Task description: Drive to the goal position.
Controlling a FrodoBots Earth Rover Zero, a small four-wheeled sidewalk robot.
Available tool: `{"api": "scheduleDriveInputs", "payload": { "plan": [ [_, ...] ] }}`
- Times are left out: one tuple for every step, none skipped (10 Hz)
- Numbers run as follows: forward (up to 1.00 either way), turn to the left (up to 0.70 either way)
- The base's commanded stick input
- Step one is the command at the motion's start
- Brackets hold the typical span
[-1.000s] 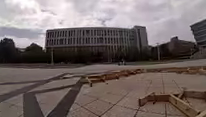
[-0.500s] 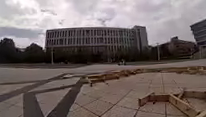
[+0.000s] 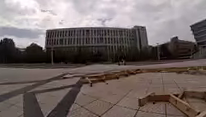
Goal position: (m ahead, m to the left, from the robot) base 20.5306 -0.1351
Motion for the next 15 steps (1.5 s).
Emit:
{"api": "scheduleDriveInputs", "payload": {
  "plan": [
    [0.06, 0.0],
    [0.06, 0.0],
    [0.06, 0.0],
    [0.06, 0.0],
    [0.06, 0.0],
    [0.06, 0.01],
    [0.06, 0.01],
    [0.06, 0.0],
    [0.06, 0.0],
    [0.07, 0.01],
    [0.07, 0.01],
    [0.06, 0.0],
    [0.06, 0.0],
    [0.06, 0.01],
    [0.06, 0.01]
  ]
}}
